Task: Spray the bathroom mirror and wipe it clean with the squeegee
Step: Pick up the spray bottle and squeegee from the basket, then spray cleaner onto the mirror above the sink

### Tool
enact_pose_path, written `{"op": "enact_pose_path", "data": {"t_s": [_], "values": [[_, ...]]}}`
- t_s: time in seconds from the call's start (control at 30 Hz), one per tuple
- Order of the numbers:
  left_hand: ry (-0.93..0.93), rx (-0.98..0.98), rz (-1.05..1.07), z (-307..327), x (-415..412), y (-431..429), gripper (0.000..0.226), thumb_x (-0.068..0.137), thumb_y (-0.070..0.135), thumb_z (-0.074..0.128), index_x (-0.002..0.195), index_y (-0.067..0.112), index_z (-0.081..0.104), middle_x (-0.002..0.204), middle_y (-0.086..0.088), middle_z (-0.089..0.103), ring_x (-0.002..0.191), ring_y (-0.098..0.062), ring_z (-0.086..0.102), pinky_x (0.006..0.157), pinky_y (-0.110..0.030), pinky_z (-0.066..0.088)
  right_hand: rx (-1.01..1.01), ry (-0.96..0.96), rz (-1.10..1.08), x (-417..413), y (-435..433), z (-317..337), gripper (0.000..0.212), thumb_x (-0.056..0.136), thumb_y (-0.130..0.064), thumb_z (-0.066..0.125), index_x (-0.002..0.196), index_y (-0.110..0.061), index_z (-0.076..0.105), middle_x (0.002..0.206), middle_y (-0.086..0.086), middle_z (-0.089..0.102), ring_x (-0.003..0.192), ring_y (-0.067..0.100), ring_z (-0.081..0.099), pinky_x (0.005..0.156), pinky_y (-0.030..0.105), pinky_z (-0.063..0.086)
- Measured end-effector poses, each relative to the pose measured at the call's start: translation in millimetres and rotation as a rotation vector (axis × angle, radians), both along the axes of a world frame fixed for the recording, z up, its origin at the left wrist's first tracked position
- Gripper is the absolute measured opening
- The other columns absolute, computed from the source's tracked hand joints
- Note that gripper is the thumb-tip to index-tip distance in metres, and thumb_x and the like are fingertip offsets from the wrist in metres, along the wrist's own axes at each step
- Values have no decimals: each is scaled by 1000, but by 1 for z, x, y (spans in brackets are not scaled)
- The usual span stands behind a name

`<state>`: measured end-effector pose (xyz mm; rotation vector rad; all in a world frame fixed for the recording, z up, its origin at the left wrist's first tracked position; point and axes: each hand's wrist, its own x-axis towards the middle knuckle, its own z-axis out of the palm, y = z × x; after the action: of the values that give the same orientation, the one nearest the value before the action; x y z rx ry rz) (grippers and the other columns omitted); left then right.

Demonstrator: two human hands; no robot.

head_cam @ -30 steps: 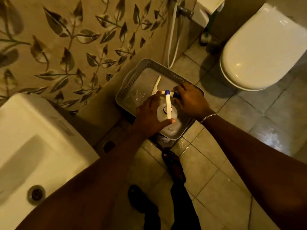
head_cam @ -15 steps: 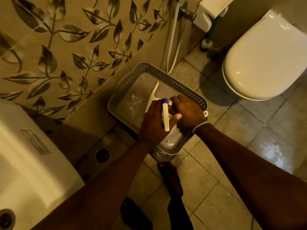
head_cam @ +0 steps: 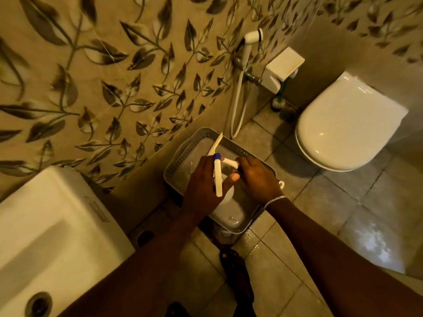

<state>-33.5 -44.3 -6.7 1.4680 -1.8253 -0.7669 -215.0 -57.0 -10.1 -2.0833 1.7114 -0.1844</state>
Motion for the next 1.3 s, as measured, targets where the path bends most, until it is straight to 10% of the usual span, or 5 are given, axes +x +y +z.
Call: {"op": "enact_pose_path", "data": {"t_s": [0.17, 0.43, 0.87, 1.3], "values": [[-163, -149, 91, 48, 14, 2, 78, 89, 76, 47, 127, 10, 58, 121, -4, 66, 111, -12, 54, 107, 2, 24, -88, -41, -50, 12, 4, 45, 34, 104, -34, 56, 128, -11, 62, 121, 14, 67, 104, 28, 63, 80, 32, 50], [-132, -126, 98, 154, 44, 18, 85, 81, 74, 58, 123, 0, 64, 115, -12, 70, 106, -25, 69, 92, -39, 57, -221, -210, -191, 37, 17, 144, 26, 103, -37, 57, 118, -17, 63, 107, 5, 67, 88, 14, 58, 72, 26, 48], [17, -348, 388, 351, 100, 50, 66, 89, 66, 50, 118, 8, 61, 109, -2, 67, 105, -12, 61, 100, -20, 44, -311, -722, -330, 97, 59, 333, 25, 98, -23, 67, 115, -36, 55, 95, -20, 54, 85, -2, 57, 69, 9, 38], [255, -633, 495, 498, 207, 102, 45, 94, 65, 48, 101, 22, 60, 89, 4, 65, 86, -8, 65, 77, -19, 50, -195, -1302, -61, 177, 88, 501, 28, 102, -14, 60, 130, -16, 66, 87, 21, 66, 71, 24, 62, 60, 29, 54]]}}
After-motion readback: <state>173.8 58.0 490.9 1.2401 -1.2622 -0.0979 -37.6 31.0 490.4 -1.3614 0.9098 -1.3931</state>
